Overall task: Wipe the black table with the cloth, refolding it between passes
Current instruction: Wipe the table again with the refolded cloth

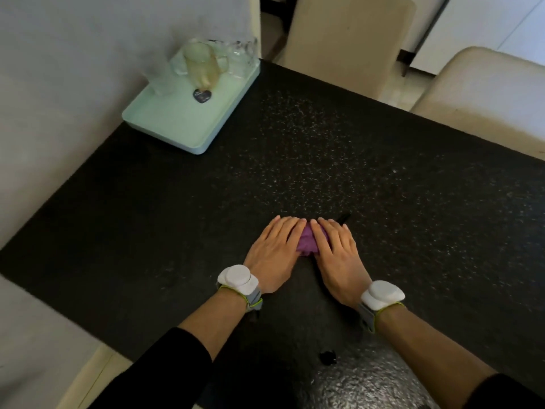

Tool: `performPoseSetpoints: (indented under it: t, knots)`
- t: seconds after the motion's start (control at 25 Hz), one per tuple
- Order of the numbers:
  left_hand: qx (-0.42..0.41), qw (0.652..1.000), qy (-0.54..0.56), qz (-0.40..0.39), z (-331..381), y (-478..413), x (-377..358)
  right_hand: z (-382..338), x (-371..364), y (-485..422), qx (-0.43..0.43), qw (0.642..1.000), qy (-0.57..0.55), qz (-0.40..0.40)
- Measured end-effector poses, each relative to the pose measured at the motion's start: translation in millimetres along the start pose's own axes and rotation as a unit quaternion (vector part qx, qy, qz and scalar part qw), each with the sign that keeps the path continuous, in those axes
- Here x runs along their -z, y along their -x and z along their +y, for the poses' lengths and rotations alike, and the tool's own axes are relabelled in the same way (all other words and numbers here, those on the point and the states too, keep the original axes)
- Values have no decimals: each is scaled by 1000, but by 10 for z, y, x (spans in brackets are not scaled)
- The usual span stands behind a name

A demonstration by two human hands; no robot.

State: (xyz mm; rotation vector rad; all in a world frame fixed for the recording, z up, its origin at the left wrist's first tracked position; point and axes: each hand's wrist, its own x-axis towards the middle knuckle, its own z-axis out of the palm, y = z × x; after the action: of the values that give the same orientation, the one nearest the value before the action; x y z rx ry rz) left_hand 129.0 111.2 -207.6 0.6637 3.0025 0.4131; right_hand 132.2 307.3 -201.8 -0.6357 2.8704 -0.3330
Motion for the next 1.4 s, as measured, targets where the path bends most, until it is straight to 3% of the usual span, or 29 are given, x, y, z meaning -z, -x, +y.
performPoseSetpoints:
  t: [0.44, 0.92, 1.16, 1.4]
  knots:
    - [120, 993, 11, 1, -702, 995, 295, -1099, -223, -382, 115, 992, 20, -35]
    - [60, 997, 16, -37, -50, 974, 133, -561, -82, 364, 99, 993, 49, -46]
    - [194, 976, 95, 0, -6, 1280, 181, -614, 20, 200, 111, 990, 73, -41]
    - [290, 954, 63, 40, -426, 1690, 296, -822, -61, -18, 229, 966, 113, -37]
